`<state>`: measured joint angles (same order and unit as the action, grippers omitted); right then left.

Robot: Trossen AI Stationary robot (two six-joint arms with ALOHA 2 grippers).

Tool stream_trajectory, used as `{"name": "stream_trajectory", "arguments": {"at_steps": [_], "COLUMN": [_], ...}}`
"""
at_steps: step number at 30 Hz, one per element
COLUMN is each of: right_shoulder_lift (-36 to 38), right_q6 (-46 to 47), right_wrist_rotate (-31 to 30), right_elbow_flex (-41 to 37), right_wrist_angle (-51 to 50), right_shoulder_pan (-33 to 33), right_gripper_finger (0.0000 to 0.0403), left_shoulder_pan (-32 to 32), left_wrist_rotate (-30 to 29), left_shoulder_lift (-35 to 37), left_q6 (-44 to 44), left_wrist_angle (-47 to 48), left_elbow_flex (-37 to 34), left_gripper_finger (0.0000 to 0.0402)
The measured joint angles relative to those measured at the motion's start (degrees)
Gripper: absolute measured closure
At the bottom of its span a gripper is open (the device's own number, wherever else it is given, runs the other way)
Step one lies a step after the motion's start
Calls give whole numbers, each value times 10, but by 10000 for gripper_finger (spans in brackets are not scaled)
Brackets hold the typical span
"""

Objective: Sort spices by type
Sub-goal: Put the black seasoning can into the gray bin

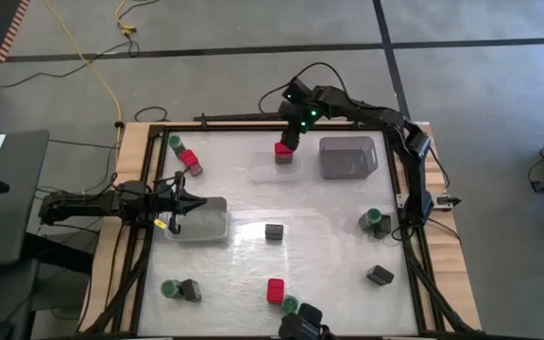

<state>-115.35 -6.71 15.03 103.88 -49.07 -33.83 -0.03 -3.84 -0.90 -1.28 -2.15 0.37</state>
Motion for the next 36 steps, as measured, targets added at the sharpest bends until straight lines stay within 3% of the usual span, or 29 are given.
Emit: {"name": "stream_trajectory", "arguments": {"at_steps": [7,13,19,23,27,32,36], "right_shoulder_lift": [0,31,96,133,179,229,249], "right_q6": [88,168,245,317,430,619,742], "right_wrist_rotate": [-5,-161,-205,-312,-449,-510,-514], "right_elbow_flex": [0,0,0,-9,-61,-145,-192], "right_wrist_angle": [15,-44,-89,-131,-158,-168,-172], "right_shoulder_pan": [45,121,191,256,343,456,526], "right_gripper_finger": [117,117,117,117,117,117,117], "left_shoulder_pan": [0,0,0,1,1,1,1], "left_wrist_rotate": [0,0,0,0,-1,-18,-17], "left_shoulder_lift": [0,0,0,0,0,0,0], "left_q6": [0,0,0,0,0,-9,-30], "left_wrist_angle": [0,0,0,0,0,-11,-11], "left_elbow_flex": [0,0,0,0,0,0,0], "left_gripper_finger": [401,401,401,401,401,401,401]}}
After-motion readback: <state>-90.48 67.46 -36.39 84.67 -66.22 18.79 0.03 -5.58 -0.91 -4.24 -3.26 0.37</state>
